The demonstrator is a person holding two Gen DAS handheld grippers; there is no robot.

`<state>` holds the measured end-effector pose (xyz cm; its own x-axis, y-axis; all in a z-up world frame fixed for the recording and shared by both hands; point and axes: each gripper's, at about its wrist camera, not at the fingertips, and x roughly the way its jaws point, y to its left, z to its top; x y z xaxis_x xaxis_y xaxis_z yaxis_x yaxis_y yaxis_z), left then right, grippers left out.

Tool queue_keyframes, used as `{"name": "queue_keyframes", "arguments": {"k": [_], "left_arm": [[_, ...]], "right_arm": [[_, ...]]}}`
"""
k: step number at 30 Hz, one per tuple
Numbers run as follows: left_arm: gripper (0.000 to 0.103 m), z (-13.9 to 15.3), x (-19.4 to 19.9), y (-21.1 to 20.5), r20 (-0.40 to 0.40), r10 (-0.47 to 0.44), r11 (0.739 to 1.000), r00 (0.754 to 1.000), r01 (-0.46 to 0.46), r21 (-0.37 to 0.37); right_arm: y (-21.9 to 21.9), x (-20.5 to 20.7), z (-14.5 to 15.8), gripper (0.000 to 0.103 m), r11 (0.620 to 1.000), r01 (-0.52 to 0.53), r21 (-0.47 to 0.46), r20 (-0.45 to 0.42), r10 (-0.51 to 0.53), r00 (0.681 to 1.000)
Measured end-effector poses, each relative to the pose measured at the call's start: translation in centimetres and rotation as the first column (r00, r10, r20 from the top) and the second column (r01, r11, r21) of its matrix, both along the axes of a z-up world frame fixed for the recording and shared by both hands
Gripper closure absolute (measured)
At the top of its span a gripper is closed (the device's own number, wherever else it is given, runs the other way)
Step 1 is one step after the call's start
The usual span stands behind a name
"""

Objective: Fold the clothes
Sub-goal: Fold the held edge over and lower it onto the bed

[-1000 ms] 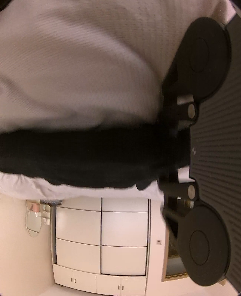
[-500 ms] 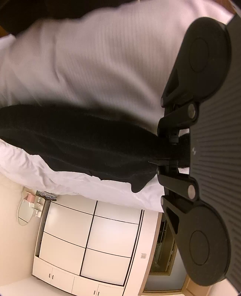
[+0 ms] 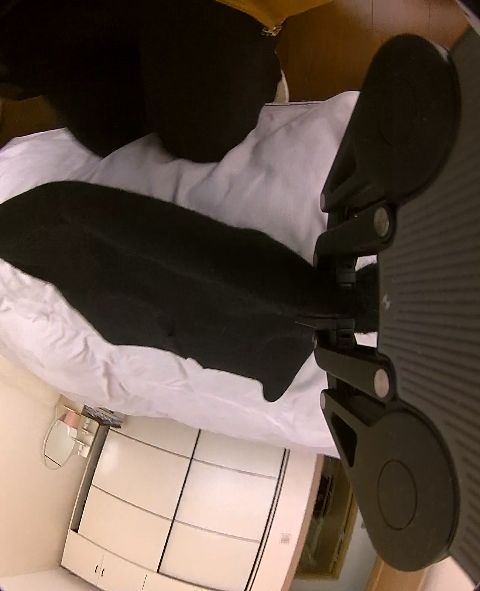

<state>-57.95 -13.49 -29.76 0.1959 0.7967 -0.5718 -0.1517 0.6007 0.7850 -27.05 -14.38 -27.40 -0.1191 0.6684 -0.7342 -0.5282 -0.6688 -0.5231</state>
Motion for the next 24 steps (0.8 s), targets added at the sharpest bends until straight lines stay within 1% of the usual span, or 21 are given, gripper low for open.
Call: {"name": "queue_keyframes", "arguments": {"k": [2, 4, 7, 9, 11, 13, 15, 17, 18, 19, 20, 21, 22, 24], "left_arm": [[0.093, 2.7, -0.4, 1.8, 0.022, -0.002, 0.998, 1.0, 0.003, -0.059], [0.093, 5.3, -0.4, 4.7, 0.05, 0.005, 0.991, 0.999, 0.001, -0.131], [0.092, 8.5, -0.6, 10.0, 0.096, 0.031, 0.968, 0.995, -0.006, -0.252], [0.092, 10.1, -0.7, 13.7, 0.112, 0.06, 0.95, 0.992, -0.022, -0.313], [0.091, 11.1, -0.6, 18.4, 0.13, 0.104, 0.927, 0.986, -0.049, -0.371], [0.091, 11.4, -0.7, 22.9, 0.154, 0.153, 0.91, 0.976, -0.079, -0.407], [0.087, 10.7, -0.5, 27.9, 0.173, 0.211, 0.893, 0.962, -0.118, -0.433], [0.079, 9.1, -0.3, 32.9, 0.184, 0.283, 0.871, 0.941, -0.172, -0.461], [0.076, 8.1, -0.3, 35.2, 0.189, 0.328, 0.857, 0.926, -0.207, -0.473], [0.074, 7.0, -0.5, 37.1, 0.199, 0.38, 0.838, 0.903, -0.245, -0.487], [0.073, 6.0, -0.8, 38.7, 0.214, 0.435, 0.815, 0.875, -0.281, -0.507], [0.073, 4.9, -1.2, 40.2, 0.231, 0.492, 0.788, 0.839, -0.317, -0.528], [0.075, 4.1, -1.9, 41.1, 0.253, 0.542, 0.763, 0.802, -0.343, -0.548], [0.074, 3.2, -3.5, 41.6, 0.305, 0.623, 0.72, 0.721, -0.374, -0.585]], "right_arm": [[1.7, 0.9, 2.9, 0.095, 0.999, -0.014, -0.04, -0.051, 0.012, 0.999], [4.5, 1.9, 5.8, 0.095, 0.995, -0.034, -0.095, -0.109, 0.023, 0.994], [9.6, 3.6, 9.1, 0.095, 0.98, -0.064, -0.191, -0.205, 0.024, 0.979], [13.8, 4.7, 10.7, 0.095, 0.965, -0.072, -0.253, -0.259, 0.004, 0.966], [17.9, 6.0, 11.6, 0.094, 0.947, -0.077, -0.311, -0.307, -0.024, 0.952], [22.8, 7.4, 11.8, 0.094, 0.925, -0.081, -0.372, -0.35, -0.059, 0.935], [26.7, 8.6, 10.4, 0.093, 0.919, -0.029, -0.393, -0.371, -0.13, 0.919], [30.5, 9.7, 8.9, 0.092, 0.911, 0.03, -0.411, -0.389, -0.205, 0.898], [32.4, 10.3, 8.1, 0.088, 0.906, 0.059, -0.42, -0.398, -0.242, 0.885], [34.3, 10.9, 7.3, 0.081, 0.899, 0.088, -0.429, -0.405, -0.279, 0.871], [36.2, 11.4, 6.5, 0.075, 0.891, 0.116, -0.439, -0.413, -0.315, 0.855], [38.1, 12.0, 5.8, 0.062, 0.882, 0.144, -0.449, -0.419, -0.35, 0.837], [40.0, 12.6, 5.0, 0.062, 0.871, 0.171, -0.46, -0.425, -0.385, 0.819], [40.7, 14.2, 3.1, 0.062, 0.847, 0.233, -0.478, -0.461, -0.468, 0.754]]}}
